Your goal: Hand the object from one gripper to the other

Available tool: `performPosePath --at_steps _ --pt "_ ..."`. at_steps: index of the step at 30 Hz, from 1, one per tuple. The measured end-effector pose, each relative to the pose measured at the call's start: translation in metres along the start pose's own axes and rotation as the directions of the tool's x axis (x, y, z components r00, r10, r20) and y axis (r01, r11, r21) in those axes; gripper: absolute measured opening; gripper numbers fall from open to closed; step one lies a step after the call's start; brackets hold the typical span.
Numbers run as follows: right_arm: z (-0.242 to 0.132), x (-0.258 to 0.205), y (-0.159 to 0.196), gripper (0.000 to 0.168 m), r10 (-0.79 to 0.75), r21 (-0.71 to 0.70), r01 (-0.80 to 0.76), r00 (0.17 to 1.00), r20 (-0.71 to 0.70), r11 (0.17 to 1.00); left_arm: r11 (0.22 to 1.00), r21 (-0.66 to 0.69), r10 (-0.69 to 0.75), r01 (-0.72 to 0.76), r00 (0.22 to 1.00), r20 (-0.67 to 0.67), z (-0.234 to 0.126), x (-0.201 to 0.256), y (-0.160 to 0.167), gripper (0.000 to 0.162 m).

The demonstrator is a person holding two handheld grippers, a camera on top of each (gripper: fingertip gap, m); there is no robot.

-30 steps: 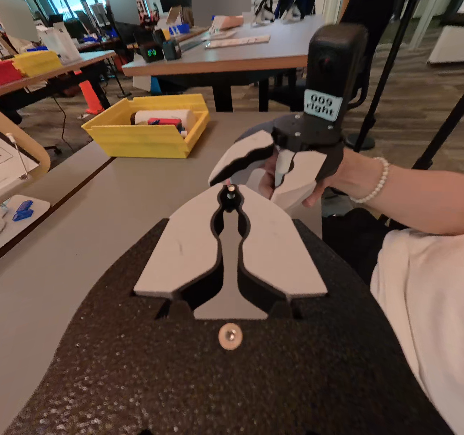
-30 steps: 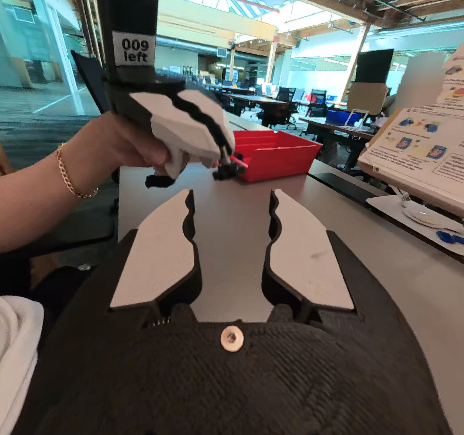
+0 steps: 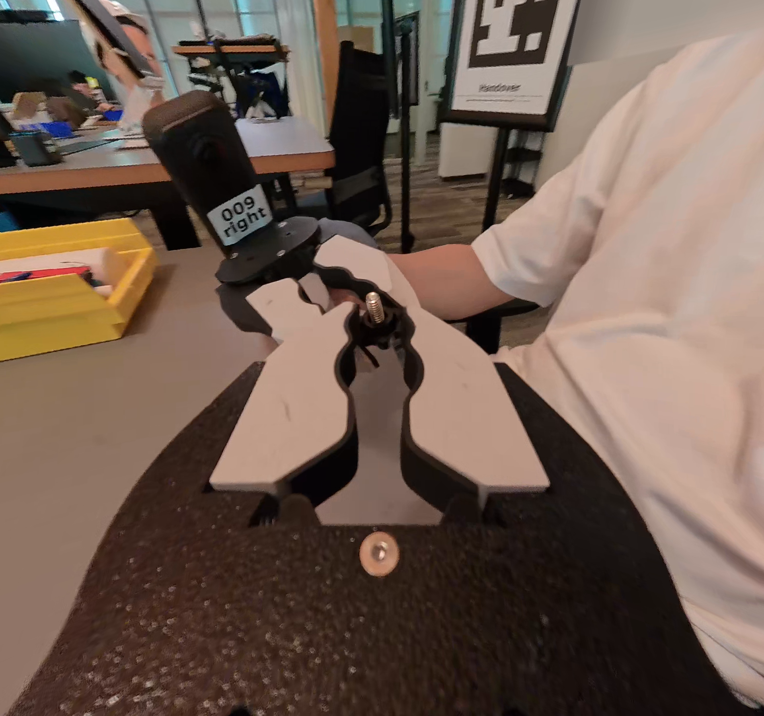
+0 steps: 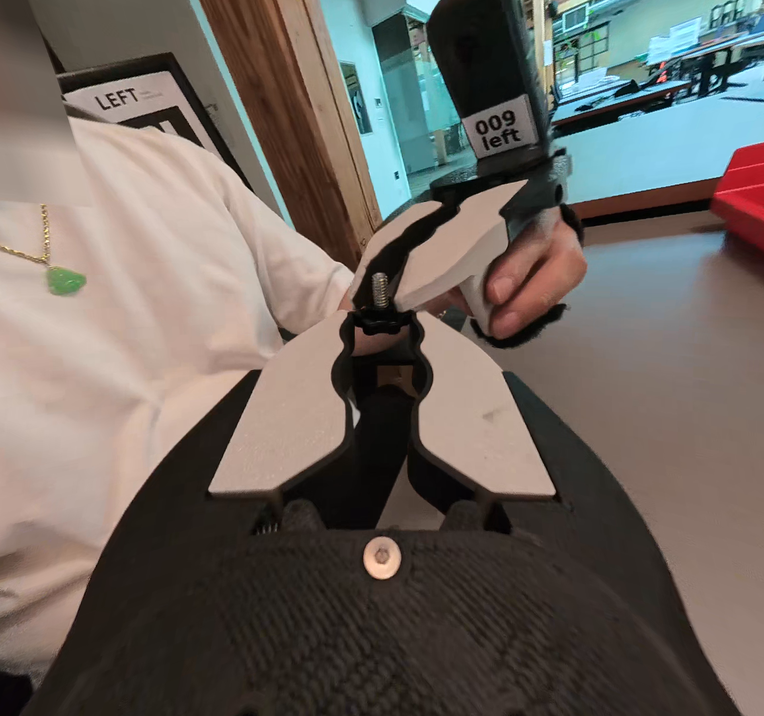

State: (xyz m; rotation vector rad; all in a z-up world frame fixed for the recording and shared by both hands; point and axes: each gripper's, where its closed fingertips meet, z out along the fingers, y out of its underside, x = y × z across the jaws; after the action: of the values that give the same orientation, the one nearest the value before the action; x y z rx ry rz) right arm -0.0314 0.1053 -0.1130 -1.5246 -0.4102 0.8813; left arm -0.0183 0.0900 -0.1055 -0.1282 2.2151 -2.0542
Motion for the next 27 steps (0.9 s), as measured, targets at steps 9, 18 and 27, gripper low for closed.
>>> performPosePath --at_steps 9,18,27 --pt "-0.011 0.016 -0.004 0.024 -0.052 0.013 0.054 0.992 -0.118 0.998 0.994 0.078 -0.077 0.073 0.996 0.052 0.0 -0.018 -0.001 0.009" --pt "-0.029 0.072 -0.038 0.037 -0.466 -0.222 0.436 0.601 -0.649 0.872 0.991 0.047 -0.13 0.126 0.802 0.584 -0.026 -0.077 -0.013 0.009" --pt "-0.03 0.094 -0.048 0.036 -0.56 -0.402 0.486 0.238 -0.794 0.776 0.989 0.06 -0.13 0.137 0.587 0.799 -0.034 -0.091 -0.015 0.009"
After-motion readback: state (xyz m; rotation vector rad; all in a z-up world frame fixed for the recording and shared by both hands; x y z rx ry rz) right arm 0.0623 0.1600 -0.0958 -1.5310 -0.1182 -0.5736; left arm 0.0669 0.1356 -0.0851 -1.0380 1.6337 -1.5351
